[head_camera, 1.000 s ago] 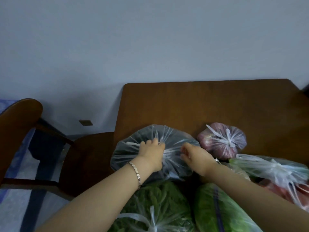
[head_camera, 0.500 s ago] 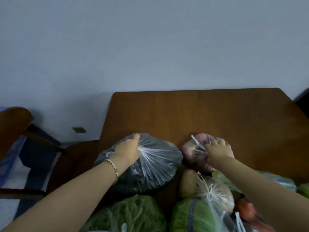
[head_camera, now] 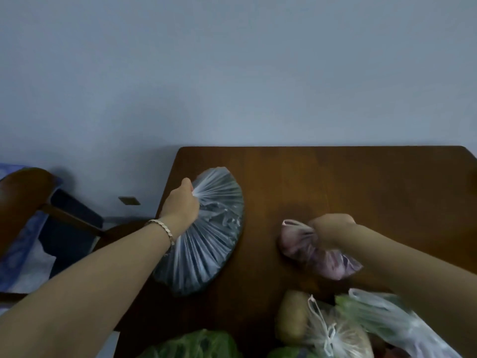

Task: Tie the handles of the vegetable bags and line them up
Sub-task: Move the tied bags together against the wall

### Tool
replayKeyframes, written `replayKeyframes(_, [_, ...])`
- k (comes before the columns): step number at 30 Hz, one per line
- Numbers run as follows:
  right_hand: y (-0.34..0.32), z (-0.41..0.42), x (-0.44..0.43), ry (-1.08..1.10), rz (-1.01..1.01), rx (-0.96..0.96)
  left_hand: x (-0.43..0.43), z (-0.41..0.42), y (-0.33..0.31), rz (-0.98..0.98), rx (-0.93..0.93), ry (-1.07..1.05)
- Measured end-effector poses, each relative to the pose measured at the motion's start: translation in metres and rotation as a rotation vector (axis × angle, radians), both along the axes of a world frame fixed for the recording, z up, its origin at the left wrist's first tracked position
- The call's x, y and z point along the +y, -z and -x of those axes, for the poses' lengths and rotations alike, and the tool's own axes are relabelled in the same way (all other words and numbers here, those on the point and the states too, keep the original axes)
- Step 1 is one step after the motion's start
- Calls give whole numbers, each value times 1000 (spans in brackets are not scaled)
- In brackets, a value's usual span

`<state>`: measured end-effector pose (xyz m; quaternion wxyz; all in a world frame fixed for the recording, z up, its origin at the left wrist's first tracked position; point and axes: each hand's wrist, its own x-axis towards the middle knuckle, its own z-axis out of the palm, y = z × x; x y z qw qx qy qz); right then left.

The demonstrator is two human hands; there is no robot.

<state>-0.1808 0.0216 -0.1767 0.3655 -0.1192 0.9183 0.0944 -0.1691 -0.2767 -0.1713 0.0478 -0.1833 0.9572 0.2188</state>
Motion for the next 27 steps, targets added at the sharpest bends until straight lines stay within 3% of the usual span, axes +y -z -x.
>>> replayKeyframes(10, [23, 116, -110, 407, 243, 53, -38, 97, 11, -136, 96, -99])
replayKeyframes(18, [47, 187, -163, 689, 541, 318, -54, 138, 21, -230, 111, -200])
replayKeyframes(24, [51, 183, -169, 720, 596, 521, -50, 128, 14, -248, 53, -120])
replayKeyframes(27, [40, 159, -164, 632, 657, 506, -44, 108, 8, -192, 25, -45])
